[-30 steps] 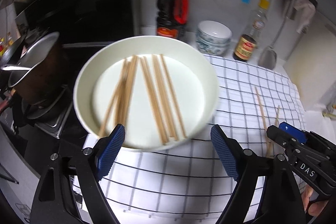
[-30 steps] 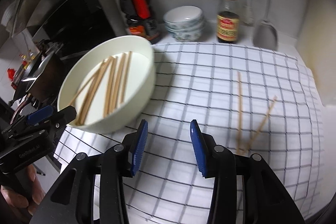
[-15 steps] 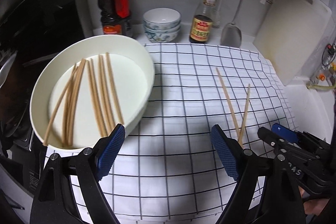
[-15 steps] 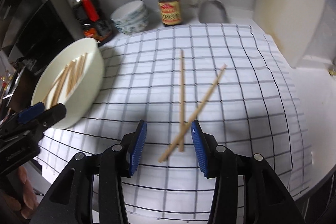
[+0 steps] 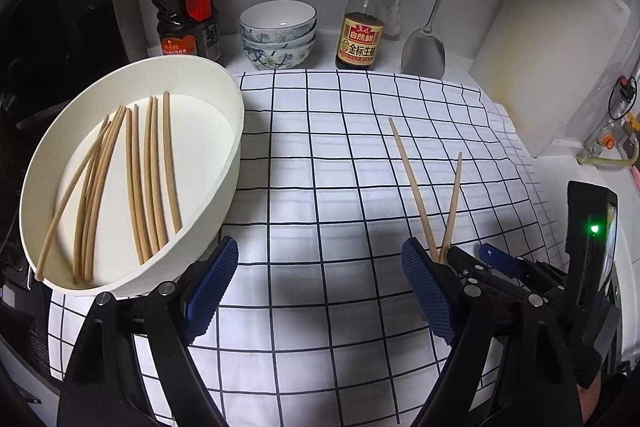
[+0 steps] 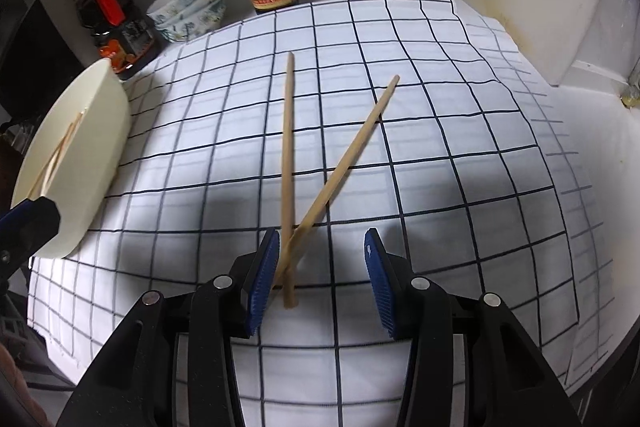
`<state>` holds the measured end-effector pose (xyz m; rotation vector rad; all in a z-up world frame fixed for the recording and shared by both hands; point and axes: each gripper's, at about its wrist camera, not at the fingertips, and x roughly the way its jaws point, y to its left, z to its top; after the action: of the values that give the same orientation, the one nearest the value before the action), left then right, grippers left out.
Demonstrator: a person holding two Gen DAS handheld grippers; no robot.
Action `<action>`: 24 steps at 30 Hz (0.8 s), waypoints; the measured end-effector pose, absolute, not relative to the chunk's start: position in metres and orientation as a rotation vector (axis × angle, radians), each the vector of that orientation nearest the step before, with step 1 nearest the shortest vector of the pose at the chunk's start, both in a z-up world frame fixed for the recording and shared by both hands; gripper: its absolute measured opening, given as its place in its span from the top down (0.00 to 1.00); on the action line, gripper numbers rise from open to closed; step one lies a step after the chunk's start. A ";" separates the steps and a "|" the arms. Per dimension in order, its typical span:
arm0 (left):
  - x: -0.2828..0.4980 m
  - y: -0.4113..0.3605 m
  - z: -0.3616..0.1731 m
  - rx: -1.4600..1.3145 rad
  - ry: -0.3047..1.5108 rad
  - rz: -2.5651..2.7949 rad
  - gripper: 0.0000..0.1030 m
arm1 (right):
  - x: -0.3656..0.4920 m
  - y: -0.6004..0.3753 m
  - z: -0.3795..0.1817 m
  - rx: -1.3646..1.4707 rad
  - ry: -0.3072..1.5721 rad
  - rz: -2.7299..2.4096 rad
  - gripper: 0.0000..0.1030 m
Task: Organize utensils
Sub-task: 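Move both open tools back over the last two chopsticks, then close the left tool on one chopstick while the right tool grasps the other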
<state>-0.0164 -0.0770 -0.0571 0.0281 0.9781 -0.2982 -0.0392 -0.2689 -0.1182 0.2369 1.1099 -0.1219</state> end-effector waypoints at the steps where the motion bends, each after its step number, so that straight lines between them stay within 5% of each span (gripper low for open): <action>1: -0.015 -0.078 -0.059 0.028 0.980 -0.297 0.20 | -0.038 -0.270 -0.120 0.238 1.110 -0.129 0.59; 24: 0.005 -0.147 -0.106 0.065 1.025 -0.320 0.20 | -0.052 -0.316 -0.134 0.116 1.104 -0.142 0.62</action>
<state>0.0048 -0.1474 -0.1059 0.0645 1.0253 -0.3195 -0.0520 -0.3159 -0.1343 0.1165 1.1040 -0.1416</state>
